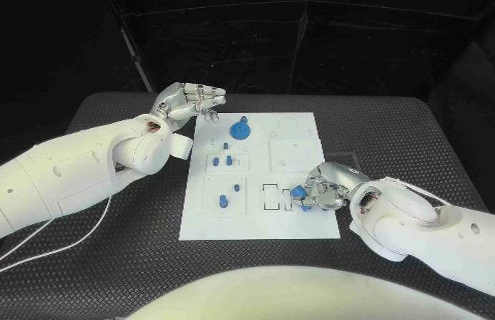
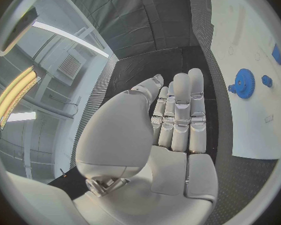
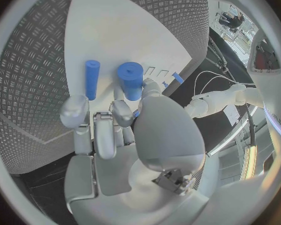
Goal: Assemble the parts on the task board
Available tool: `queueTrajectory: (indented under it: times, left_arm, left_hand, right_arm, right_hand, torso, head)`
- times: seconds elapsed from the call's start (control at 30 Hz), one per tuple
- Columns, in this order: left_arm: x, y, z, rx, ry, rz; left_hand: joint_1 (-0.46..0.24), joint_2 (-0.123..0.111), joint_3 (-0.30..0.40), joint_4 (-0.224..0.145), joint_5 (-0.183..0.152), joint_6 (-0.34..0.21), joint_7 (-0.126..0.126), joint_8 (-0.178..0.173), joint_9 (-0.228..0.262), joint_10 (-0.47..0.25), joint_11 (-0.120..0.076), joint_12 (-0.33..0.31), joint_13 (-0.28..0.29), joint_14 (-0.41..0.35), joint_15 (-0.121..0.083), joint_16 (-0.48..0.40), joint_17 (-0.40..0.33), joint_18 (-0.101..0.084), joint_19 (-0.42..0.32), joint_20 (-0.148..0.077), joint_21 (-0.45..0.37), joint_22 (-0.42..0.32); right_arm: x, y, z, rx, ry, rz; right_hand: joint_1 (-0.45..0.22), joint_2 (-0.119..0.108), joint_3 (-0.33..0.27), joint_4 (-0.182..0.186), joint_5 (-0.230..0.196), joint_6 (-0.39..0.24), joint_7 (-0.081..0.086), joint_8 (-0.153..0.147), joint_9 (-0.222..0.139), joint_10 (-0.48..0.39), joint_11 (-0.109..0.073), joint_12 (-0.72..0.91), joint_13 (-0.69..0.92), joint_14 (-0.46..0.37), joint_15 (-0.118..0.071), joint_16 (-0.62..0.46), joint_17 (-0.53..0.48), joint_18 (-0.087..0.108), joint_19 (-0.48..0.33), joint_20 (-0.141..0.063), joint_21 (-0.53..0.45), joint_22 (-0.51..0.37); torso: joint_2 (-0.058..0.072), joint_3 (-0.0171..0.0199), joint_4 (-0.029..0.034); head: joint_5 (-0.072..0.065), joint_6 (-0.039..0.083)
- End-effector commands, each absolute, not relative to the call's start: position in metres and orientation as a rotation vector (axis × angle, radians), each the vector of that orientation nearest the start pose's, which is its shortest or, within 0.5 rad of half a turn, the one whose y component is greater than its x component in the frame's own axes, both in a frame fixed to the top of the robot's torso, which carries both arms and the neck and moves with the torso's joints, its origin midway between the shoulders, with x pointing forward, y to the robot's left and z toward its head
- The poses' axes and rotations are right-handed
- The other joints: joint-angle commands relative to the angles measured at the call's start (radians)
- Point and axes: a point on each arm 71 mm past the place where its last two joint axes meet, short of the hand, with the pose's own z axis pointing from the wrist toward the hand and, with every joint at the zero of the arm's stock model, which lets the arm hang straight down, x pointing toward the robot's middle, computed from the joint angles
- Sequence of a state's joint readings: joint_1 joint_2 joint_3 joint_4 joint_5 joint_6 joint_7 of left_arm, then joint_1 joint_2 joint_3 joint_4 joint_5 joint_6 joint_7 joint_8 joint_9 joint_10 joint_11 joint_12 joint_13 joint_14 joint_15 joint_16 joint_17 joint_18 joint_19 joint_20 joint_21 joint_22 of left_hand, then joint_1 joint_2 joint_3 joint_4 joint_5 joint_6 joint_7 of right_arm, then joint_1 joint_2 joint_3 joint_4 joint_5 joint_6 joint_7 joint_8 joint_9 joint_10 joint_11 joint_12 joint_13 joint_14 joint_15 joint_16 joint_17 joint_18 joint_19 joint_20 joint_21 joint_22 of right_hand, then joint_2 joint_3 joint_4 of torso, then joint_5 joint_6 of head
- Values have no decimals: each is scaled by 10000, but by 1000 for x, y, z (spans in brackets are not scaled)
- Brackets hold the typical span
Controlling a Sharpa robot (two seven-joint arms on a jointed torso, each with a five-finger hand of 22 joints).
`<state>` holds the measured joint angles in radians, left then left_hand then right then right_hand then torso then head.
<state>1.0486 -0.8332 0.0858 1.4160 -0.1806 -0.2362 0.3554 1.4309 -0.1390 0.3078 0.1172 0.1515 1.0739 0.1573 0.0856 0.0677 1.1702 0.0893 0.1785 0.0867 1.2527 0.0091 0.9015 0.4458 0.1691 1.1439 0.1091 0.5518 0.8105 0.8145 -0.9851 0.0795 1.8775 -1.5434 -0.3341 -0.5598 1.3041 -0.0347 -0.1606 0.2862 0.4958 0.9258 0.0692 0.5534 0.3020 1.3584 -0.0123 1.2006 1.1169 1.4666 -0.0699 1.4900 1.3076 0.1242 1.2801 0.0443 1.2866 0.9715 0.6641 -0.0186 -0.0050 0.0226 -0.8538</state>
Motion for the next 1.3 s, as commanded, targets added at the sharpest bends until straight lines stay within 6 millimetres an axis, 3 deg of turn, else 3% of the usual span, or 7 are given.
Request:
queueTrajectory:
  times: [0.03, 0.17, 0.57, 0.73, 1.1, 1.3]
  left_arm:
    - [494, 232, -214, -10585, 14671, -15028]
    - [494, 232, -214, -10586, 14677, -15039]
    - [493, 231, -214, -10584, 14692, -15059]
    - [493, 230, -214, -10579, 14698, -15078]
    - [493, 230, -214, -10580, 14701, -15076]
    - [493, 228, -214, -10567, 14721, -15136]
  left_hand:
    - [-20, 42, -46, 21, -39, -21, 59, -53, -12, -72, 27, 36, -16, -42, 9, -35, -14, 129, -22, 39, -11, -10]
    - [-28, 52, -52, 30, -38, -19, 56, -51, -10, -78, 27, 41, -15, -42, 11, -38, -16, 128, -20, 42, -22, -18]
    - [-28, 52, -52, 30, -38, -19, 56, -51, -10, -78, 27, 41, -15, -42, 11, -38, -16, 128, -20, 42, -22, -18]
    - [-28, 52, -52, 30, -38, -19, 56, -51, -10, -78, 27, 41, -15, -42, 11, -38, -16, 128, -20, 42, -22, -18]
    - [-28, 52, -52, 30, -38, -19, 56, -51, -10, -78, 27, 41, -15, -42, 11, -38, -16, 128, -20, 42, -22, -18]
    - [-28, 52, -52, 30, -38, -19, 56, -51, -10, -78, 27, 41, -15, -42, 11, -38, -16, 128, -20, 42, -22, -18]
  right_arm:
    - [357, -190, -258, 2037, 18708, 5649]
    - [352, -186, -250, 2364, 18324, 6147]
    - [352, -168, -253, 2582, 18624, 6683]
    - [356, -157, -260, 2476, 19141, 6596]
    - [361, -145, -271, 2273, 19879, 6210]
    - [364, -141, -273, 2303, 19899, 6105]
  right_hand:
    - [185, 73, 6, 26, 225, 117, -70, 58, 121, 156, -10, 216, 276, 725, -59, 74, 786, -151, 41, -62, 76, 63]
    - [190, 148, -11, 35, 530, 154, -96, 54, 143, 224, -33, 306, 418, 753, -78, 148, 955, -171, 102, -81, 140, 182]
    - [133, 154, -57, 51, 543, 182, -97, 54, 158, 214, -35, 280, 409, 758, -82, 164, 990, -177, 116, -88, 157, 213]
    - [-213, 219, -226, 65, 273, 237, -99, 46, 191, 215, -31, 250, 425, 754, -78, 168, 992, -179, 112, -89, 163, 222]
    - [-1027, 458, -608, 72, -344, 508, -206, 146, 326, 292, -109, 264, 554, 752, -136, 182, 1022, -177, 109, -130, 176, 253]
    - [-1137, 518, -686, 68, -535, 535, -228, 174, 371, 304, -128, 250, 574, 752, -154, 183, 1026, -178, 109, -147, 179, 263]
  torso:
    - [-1, -4, -12]
    - [3, -7, 4]
    - [2, -18, 21]
    - [6, -24, 34]
    - [10, -18, -9]
    - [16, -19, 31]
  head:
    - [7, 6]
    - [-1, 9]
    - [101, -25]
    - [128, -40]
    - [173, -65]
    - [142, -83]
